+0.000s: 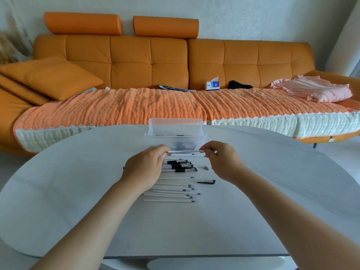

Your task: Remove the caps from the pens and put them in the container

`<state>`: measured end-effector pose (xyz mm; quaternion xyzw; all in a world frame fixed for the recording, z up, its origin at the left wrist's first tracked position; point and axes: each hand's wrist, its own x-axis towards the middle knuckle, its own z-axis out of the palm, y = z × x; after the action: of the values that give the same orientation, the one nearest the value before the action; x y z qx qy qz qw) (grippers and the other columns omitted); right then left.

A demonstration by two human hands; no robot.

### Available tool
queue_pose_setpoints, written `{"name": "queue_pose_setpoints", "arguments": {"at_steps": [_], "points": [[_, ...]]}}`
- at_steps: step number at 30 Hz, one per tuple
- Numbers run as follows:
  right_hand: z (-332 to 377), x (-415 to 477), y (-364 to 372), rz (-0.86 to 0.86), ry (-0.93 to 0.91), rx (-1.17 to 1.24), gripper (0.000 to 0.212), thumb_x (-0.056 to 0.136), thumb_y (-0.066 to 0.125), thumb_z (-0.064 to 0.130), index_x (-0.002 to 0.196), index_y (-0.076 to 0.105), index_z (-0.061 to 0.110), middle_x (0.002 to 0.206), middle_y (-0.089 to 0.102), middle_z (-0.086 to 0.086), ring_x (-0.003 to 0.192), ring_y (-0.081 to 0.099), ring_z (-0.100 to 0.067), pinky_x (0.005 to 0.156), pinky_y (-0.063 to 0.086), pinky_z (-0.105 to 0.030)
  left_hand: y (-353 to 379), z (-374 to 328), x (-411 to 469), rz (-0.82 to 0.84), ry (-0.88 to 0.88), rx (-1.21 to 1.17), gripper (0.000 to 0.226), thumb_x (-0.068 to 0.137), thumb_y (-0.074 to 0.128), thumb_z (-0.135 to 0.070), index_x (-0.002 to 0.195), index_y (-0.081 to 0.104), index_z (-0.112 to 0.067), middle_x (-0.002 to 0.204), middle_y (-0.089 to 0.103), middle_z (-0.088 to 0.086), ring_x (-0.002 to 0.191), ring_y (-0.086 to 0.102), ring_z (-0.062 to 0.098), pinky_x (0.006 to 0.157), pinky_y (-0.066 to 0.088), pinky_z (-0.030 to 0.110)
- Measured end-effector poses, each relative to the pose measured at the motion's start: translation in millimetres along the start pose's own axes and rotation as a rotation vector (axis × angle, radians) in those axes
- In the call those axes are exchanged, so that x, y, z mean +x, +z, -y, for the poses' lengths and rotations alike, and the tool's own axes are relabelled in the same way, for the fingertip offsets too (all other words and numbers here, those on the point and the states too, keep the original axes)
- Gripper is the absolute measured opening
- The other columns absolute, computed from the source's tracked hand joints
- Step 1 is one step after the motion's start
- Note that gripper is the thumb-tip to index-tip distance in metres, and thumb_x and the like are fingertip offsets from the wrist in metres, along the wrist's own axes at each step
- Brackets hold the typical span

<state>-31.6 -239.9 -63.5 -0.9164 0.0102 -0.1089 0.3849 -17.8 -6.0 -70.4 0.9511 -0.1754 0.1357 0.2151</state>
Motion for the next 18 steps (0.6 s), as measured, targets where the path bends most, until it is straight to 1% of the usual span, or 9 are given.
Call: {"name": "queue_pose_setpoints", "arguments": {"at_steps": [4, 7, 10, 14, 16, 18], "points": [[-0.2, 0.4, 0.5, 0.009, 0.005, 0.008, 0.025, 0.102, 0.045, 0.015, 0.094, 0.065, 0.028, 0.088, 0.067, -0.001, 0.059, 0.055, -0.013, 0.053, 0.04, -0.021, -1.1, -0.9, -0.3, -0.001, -0.001, -0.01, 0.022, 0.104, 0.033, -0.03, 0.109, 0.054, -0.036, 0.085, 0.056, -0.013, 0.077, 0.052, 0.01, 0.06, 0.038, 0.025], [-0.8, 0.8, 0.6, 0.016, 0.016, 0.007, 0.026, 0.102, 0.044, 0.015, 0.094, 0.065, 0.028, 0.087, 0.067, -0.003, 0.059, 0.056, -0.015, 0.053, 0.043, -0.022, -1.8, -1.4, -1.0, 0.004, -0.004, -0.019, 0.023, 0.104, 0.032, -0.031, 0.111, 0.053, -0.036, 0.085, 0.056, -0.012, 0.079, 0.054, 0.013, 0.062, 0.039, 0.028], [-1.7, 1.1, 0.5, 0.019, 0.02, 0.017, 0.025, 0.102, 0.044, 0.015, 0.094, 0.065, 0.029, 0.088, 0.068, -0.004, 0.059, 0.057, -0.016, 0.054, 0.046, -0.024, -1.9, -1.6, -1.1, 0.01, 0.002, -0.02, 0.024, 0.104, 0.032, -0.03, 0.112, 0.054, -0.036, 0.084, 0.054, -0.012, 0.078, 0.053, 0.012, 0.06, 0.037, 0.027], [-2.3, 0.8, -0.6, 0.017, 0.009, 0.004, 0.023, 0.102, 0.046, 0.017, 0.097, 0.064, 0.03, 0.092, 0.069, -0.001, 0.059, 0.058, -0.012, 0.056, 0.045, -0.023, -0.6, -1.0, 0.0, 0.003, -0.007, -0.046, 0.024, 0.103, 0.033, -0.029, 0.112, 0.054, -0.036, 0.088, 0.056, -0.014, 0.078, 0.052, 0.009, 0.059, 0.035, 0.025], [-2.6, 0.7, -0.8, 0.021, 0.006, -0.004, 0.022, 0.102, 0.046, 0.017, 0.098, 0.065, 0.029, 0.094, 0.069, 0.0, 0.058, 0.058, -0.01, 0.056, 0.045, -0.022, 0.9, -0.5, 0.5, 0.014, -0.016, -0.058, 0.023, 0.104, 0.033, -0.028, 0.112, 0.053, -0.037, 0.09, 0.058, -0.015, 0.078, 0.053, 0.005, 0.058, 0.035, 0.023], [-2.8, 0.4, -1.0, 0.023, 0.005, -0.015, 0.022, 0.102, 0.047, 0.018, 0.099, 0.065, 0.03, 0.094, 0.069, 0.002, 0.053, 0.056, -0.004, 0.053, 0.041, -0.019, 2.4, 0.7, 1.0, 0.028, -0.028, -0.079, 0.023, 0.104, 0.033, -0.028, 0.11, 0.052, -0.038, 0.09, 0.058, -0.016, 0.079, 0.054, 0.005, 0.06, 0.036, 0.024]]}}
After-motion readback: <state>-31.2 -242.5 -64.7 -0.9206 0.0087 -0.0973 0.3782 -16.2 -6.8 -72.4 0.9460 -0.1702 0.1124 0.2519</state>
